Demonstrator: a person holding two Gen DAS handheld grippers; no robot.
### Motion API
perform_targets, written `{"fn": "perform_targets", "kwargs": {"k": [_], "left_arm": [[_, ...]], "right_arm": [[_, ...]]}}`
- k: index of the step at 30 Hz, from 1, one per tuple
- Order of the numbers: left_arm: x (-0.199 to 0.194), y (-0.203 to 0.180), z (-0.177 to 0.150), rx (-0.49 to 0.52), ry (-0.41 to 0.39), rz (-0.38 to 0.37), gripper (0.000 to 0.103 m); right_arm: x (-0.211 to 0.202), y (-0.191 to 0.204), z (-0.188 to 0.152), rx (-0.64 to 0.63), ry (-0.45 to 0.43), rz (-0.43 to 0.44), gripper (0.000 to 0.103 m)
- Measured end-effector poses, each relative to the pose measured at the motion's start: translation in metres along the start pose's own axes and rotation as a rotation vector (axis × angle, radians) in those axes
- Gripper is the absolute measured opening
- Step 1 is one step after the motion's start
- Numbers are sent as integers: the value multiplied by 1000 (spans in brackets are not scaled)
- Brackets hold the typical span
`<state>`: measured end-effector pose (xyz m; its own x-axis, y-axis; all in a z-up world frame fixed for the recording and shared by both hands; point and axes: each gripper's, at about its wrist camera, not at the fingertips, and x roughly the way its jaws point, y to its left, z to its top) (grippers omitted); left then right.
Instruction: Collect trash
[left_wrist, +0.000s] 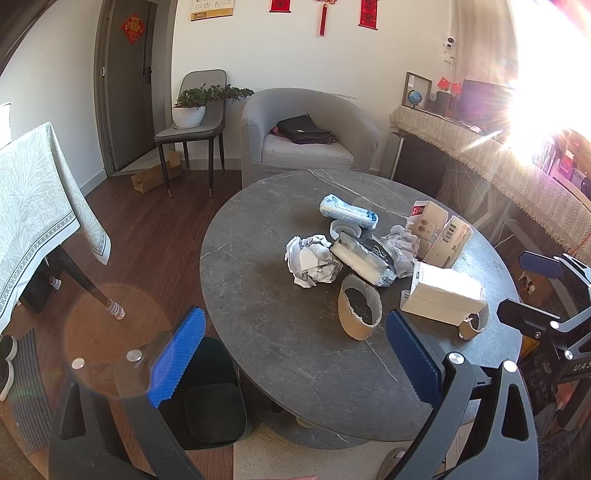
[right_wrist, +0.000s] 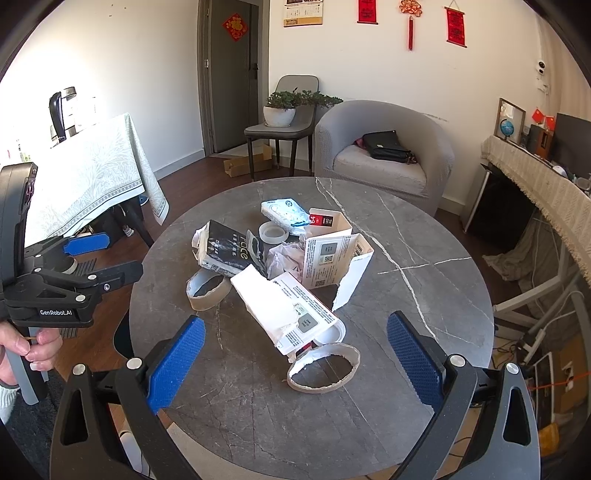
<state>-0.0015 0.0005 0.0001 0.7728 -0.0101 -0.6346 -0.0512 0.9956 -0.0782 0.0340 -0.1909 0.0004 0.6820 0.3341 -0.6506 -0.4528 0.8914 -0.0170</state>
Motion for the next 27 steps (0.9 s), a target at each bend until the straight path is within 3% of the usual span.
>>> {"fn": "perform_targets", "kwargs": {"k": [21,27], "left_arm": [[1,2,1,-1,3,-1,100],[2,2,2,4,8,-36,99]], "right_arm": [[0,0,1,4,-1,4,100],[2,0,0,11,15,25,100]]}}
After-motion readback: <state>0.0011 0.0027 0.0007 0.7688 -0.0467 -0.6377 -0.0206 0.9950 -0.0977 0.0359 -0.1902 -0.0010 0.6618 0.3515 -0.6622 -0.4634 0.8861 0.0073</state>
